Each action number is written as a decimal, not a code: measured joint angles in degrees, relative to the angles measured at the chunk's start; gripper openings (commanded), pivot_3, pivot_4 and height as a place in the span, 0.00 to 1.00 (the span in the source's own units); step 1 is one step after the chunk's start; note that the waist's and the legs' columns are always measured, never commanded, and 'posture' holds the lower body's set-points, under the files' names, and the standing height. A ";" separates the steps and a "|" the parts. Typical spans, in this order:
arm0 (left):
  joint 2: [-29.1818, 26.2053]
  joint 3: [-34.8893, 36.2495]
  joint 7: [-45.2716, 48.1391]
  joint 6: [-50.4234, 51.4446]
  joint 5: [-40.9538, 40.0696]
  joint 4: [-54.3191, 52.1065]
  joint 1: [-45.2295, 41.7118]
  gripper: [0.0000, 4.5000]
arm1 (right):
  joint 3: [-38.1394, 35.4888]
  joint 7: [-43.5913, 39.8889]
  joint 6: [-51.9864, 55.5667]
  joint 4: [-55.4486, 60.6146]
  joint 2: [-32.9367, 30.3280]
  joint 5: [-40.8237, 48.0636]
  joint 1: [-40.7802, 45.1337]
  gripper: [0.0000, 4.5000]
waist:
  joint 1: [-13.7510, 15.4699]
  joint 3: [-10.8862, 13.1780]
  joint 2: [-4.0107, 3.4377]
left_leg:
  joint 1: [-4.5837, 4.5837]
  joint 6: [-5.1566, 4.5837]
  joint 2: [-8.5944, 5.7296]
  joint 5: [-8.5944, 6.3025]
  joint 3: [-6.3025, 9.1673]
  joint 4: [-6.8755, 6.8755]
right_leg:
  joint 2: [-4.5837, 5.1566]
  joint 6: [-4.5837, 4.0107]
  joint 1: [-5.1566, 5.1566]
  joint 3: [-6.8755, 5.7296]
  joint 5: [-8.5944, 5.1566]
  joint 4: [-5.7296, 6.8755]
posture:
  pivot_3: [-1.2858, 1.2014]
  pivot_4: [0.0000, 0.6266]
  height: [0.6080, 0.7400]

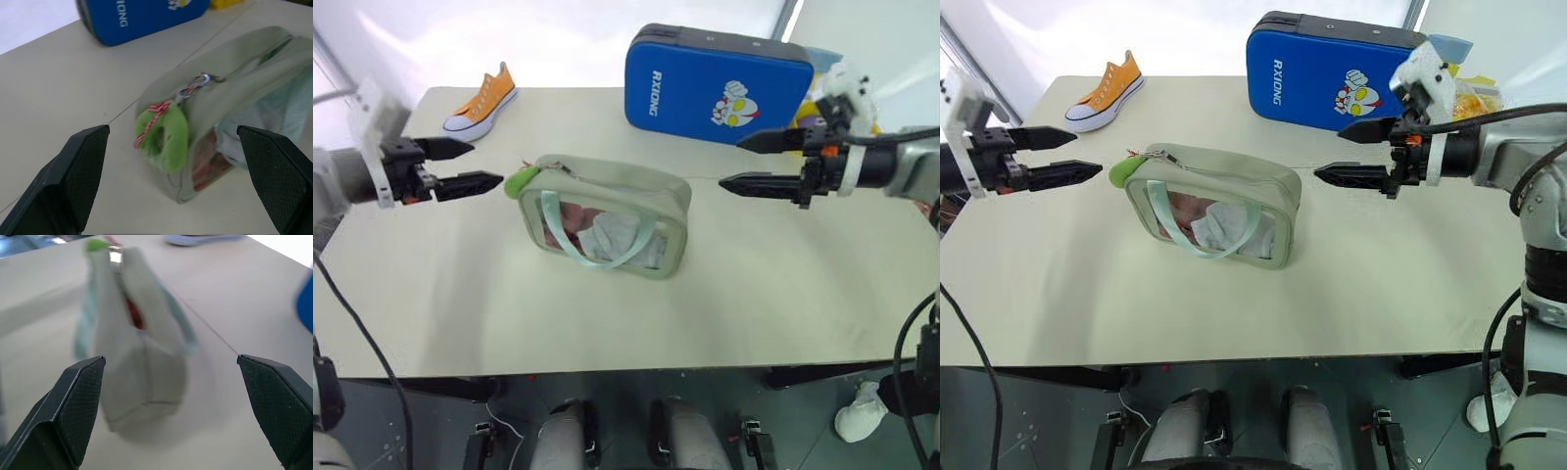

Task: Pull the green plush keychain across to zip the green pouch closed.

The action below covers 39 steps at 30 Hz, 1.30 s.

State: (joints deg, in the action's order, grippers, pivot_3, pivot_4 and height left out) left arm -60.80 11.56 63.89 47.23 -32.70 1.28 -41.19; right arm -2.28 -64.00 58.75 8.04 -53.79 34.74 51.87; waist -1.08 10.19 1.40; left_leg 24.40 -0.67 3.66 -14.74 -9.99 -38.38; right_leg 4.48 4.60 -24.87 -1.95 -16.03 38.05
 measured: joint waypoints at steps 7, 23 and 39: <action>0.30 -1.23 -0.79 -1.06 0.59 0.28 0.23 0.99 | 1.35 1.89 0.60 0.69 0.68 0.33 0.13 1.00 | 0.11 0.01 0.01 | 0.06 0.02 -0.02 0.02 0.00 0.00 | 0.00 0.00 -0.06 0.00 0.01 0.02 | 0.52 0.24 1.00; 2.38 1.16 -6.72 1.67 -3.23 -9.35 4.68 1.00 | 15.43 13.85 -3.67 12.47 13.88 -5.00 -1.49 0.80 | 0.29 0.00 0.04 | 0.10 0.04 -0.03 0.04 0.02 -0.14 | -0.02 0.01 -0.04 0.00 0.01 0.07 | 0.52 0.24 1.00; 2.85 2.32 -10.68 2.43 -5.47 -12.31 6.91 1.00 | 22.33 1.47 -51.97 -9.46 10.68 -27.82 1.14 0.01 | 0.15 0.01 0.06 | 0.10 0.04 0.01 0.03 0.05 -0.32 | -0.08 0.03 0.03 -0.03 0.01 0.13 | 0.52 0.24 1.00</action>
State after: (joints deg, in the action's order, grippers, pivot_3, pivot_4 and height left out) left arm -57.95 13.88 53.21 49.67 -38.17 -11.04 -34.27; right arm 20.05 -62.53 6.79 -1.43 -43.11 6.92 53.01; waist -0.93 10.21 1.46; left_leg 24.50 -0.63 3.67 -14.71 -9.94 -38.70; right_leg 4.40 4.63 -24.84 -1.98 -16.01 38.18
